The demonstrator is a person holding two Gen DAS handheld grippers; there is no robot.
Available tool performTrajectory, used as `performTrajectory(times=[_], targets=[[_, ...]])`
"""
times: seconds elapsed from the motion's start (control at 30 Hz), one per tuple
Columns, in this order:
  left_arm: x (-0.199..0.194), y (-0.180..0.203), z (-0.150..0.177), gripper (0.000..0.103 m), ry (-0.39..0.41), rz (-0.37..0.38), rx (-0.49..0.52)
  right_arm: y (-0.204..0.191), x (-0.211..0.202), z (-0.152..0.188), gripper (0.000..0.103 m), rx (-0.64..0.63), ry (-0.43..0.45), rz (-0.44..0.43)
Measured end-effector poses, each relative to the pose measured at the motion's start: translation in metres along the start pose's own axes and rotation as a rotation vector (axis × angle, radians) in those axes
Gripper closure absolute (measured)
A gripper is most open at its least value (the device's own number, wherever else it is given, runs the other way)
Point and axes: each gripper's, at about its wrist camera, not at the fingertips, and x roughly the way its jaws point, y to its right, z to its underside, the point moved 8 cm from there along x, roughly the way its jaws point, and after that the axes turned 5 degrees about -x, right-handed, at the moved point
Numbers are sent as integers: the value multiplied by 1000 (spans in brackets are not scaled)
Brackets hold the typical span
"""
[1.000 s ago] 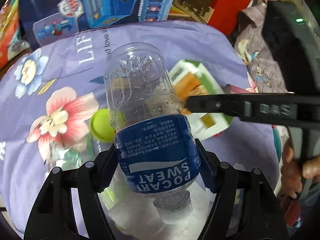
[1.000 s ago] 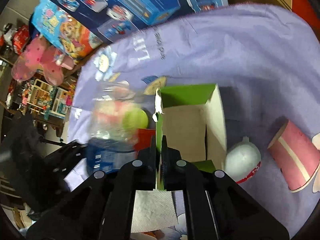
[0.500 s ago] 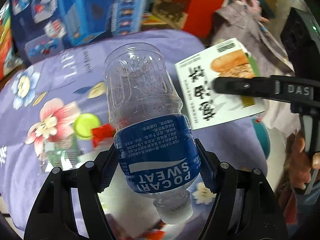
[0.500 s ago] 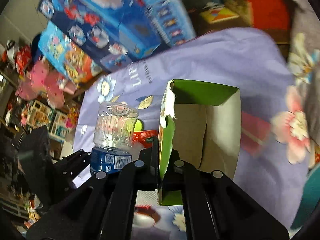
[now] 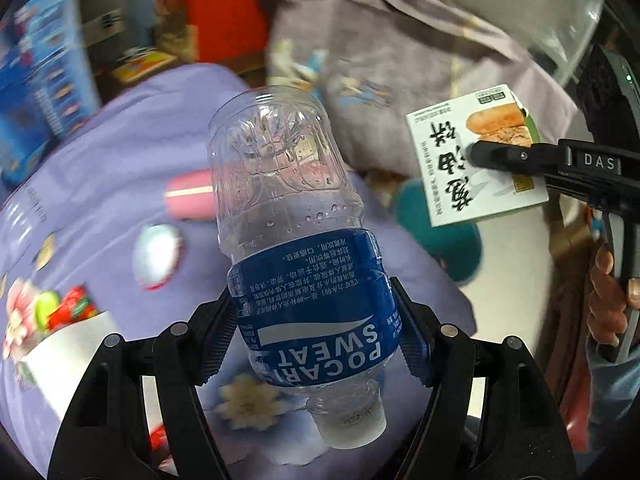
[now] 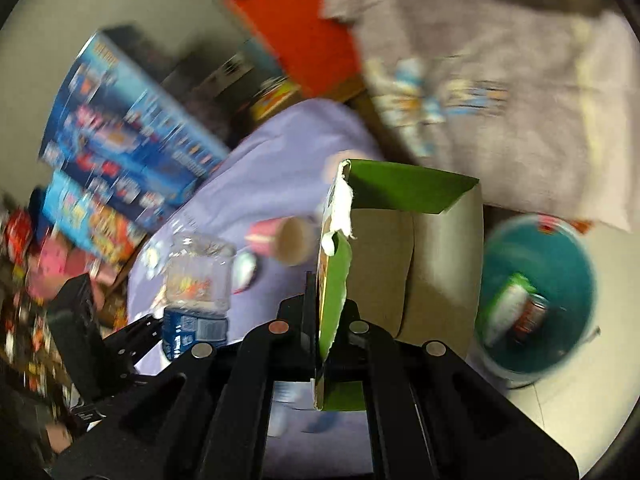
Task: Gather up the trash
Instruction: 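Carry the snack box and bottle over the wastebasket and open both grippers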
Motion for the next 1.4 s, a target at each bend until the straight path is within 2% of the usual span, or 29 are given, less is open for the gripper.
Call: performTrajectory(times=[0.2,0.37,0.47,0.53,0.6,0.67,0.7,0.83,0.93,1.23,1.4], targets=[[45,65,-2,31,-68,27,88,104,-14,25,101,147,9,105],[79,95,-3,31,-127,27,126,157,-1,47,100,227,-36,137],[95,108,0,31,-160,26,141,176,9,56,97,243,-66,149],[106,115,-1,31,-180,27,147,181,19,57,95,252,-84,148],[114,121,-2,31,-193,28,151,188,28,59,88,265,-103,139],[121,126,-3,31,-203,30,158,191,34,59,61,272,-108,135],[122,128,-3,31,-206,32,160,193,34,59,57,272,-108,135],[133,137,-4,31,-224,40,170,201,33,57,55,285,-108,140],[141,144,-5,31,-237,52,172,206,29,60,44,306,-110,132],[155,167,-7,31,-256,98,191,211,5,56,42,310,-88,156],[160,176,-9,31,-262,107,208,219,-7,58,36,328,-68,177]])
